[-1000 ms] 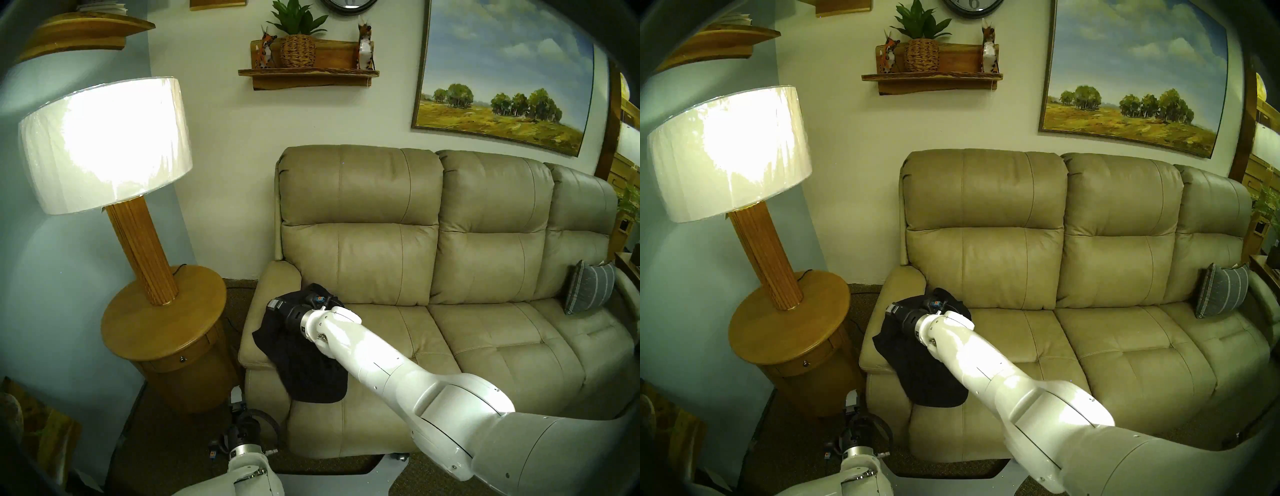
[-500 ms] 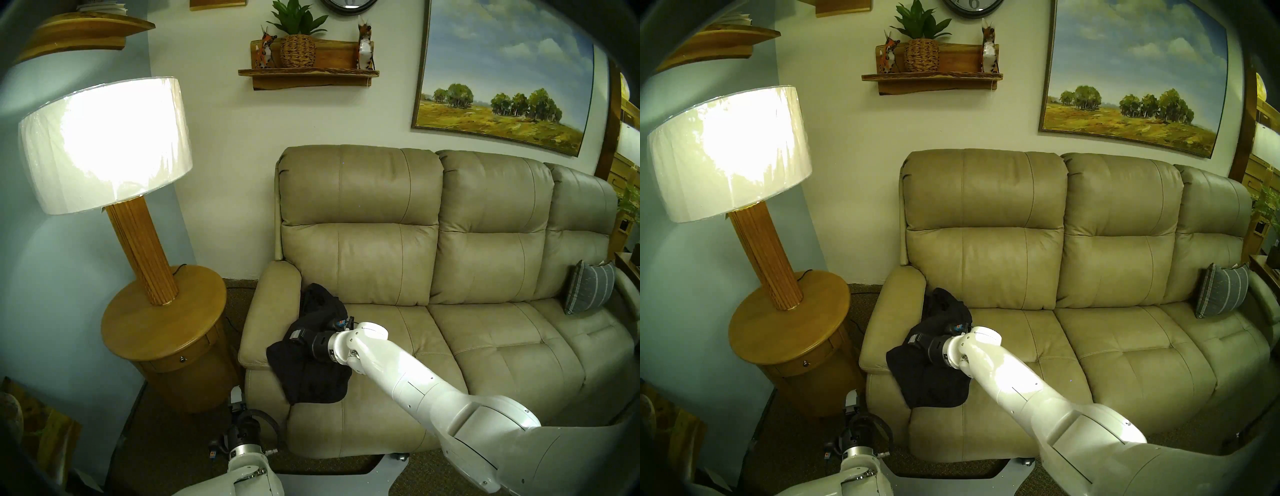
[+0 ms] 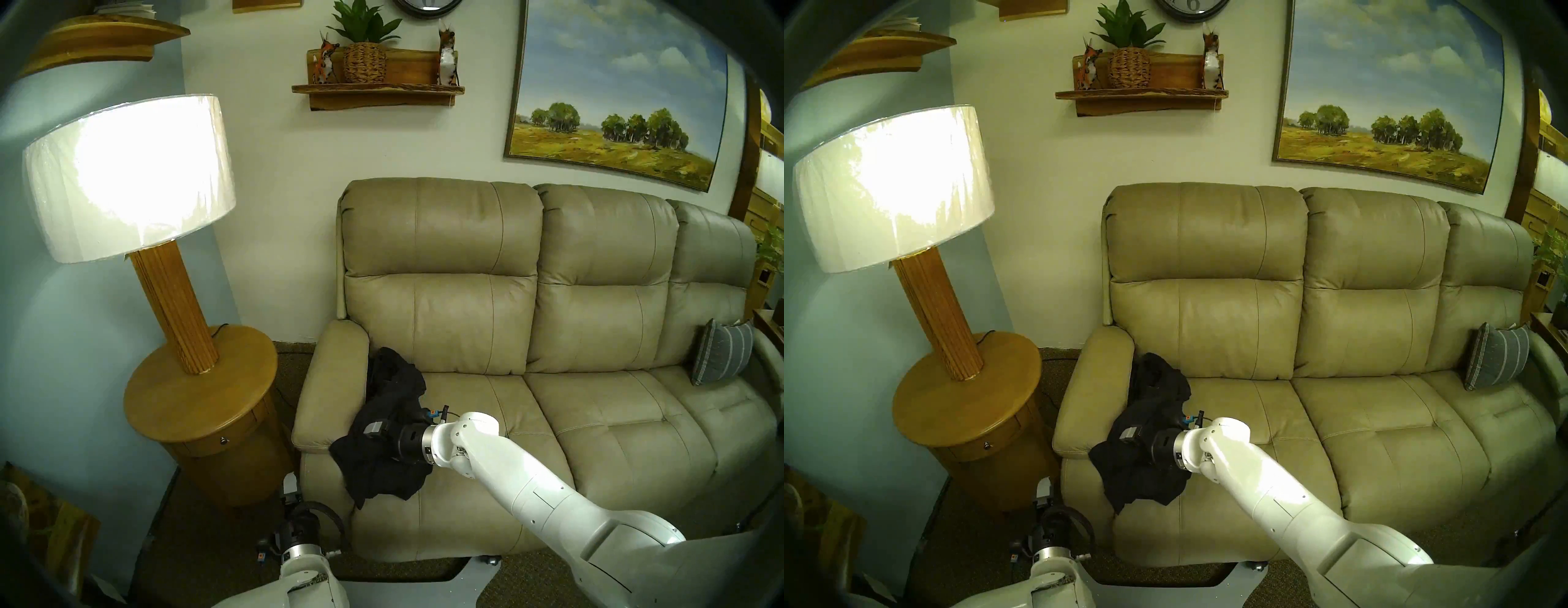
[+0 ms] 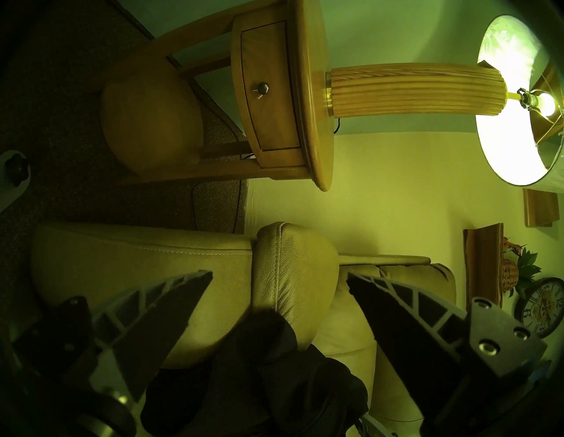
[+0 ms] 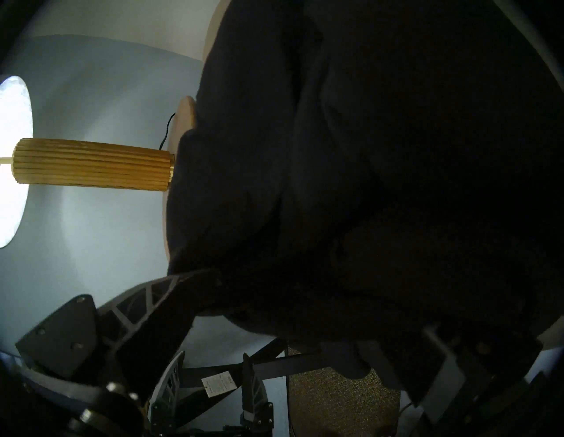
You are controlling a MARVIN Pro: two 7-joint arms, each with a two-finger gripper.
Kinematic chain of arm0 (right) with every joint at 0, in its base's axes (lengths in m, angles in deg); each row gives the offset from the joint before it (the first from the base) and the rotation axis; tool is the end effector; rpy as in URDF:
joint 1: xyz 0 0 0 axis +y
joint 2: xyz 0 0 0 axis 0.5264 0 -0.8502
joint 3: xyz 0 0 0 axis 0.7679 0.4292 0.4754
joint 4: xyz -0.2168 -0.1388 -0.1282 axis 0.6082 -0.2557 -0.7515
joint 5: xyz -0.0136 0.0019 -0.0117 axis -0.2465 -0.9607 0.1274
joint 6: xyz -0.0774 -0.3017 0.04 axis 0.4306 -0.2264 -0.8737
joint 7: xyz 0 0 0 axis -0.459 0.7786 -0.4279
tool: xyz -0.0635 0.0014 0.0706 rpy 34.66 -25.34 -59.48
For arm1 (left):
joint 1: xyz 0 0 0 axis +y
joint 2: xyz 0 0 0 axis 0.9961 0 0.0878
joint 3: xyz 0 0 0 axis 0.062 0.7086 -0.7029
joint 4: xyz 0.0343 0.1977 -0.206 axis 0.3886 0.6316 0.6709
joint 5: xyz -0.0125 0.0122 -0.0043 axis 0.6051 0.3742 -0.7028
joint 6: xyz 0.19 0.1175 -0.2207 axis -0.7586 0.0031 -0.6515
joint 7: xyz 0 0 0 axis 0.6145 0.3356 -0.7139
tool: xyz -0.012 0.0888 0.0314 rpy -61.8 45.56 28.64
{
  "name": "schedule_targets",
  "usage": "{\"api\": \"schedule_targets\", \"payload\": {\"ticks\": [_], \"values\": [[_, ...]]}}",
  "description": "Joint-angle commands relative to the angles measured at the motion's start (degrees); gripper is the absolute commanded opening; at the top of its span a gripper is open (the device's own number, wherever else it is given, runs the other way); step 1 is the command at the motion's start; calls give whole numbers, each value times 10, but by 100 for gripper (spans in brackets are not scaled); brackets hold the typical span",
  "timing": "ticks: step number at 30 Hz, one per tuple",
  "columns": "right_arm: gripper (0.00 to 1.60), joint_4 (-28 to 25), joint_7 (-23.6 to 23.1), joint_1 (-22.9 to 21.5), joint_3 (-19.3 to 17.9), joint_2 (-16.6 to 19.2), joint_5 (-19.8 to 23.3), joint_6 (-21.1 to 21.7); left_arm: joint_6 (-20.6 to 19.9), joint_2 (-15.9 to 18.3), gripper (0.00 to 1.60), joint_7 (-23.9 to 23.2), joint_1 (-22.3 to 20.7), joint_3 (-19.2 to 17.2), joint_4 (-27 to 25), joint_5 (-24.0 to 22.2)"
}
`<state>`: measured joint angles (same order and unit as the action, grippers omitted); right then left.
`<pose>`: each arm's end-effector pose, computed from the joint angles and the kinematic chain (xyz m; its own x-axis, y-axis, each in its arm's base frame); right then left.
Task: Drape jacket on sofa arm
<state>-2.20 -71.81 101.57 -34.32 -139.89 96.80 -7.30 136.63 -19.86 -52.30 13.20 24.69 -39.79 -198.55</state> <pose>0.4075 0.1247 -0.4397 0.9297 -0.3232 0.1766 -0.0471 -0.5800 -0.8133 0.2206 -0.0342 -0.4971 -0.3307 0.9430 0.0374 0.2840 0.0617 0.9568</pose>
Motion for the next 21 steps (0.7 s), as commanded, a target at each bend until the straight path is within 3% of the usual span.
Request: {"api": "schedule_targets", "payload": {"ticks": [1, 13, 21], "values": [[160, -66, -3, 27, -10, 18, 6, -11, -26, -25, 160, -8, -34, 9, 5, 12], [160, -143, 41, 71, -24, 42, 6, -34, -85, -67, 160, 32, -122, 25, 76, 17], [160, -178, 73, 95, -38, 55, 12, -45, -157, -97, 160, 53, -148, 11, 110, -5]]}}
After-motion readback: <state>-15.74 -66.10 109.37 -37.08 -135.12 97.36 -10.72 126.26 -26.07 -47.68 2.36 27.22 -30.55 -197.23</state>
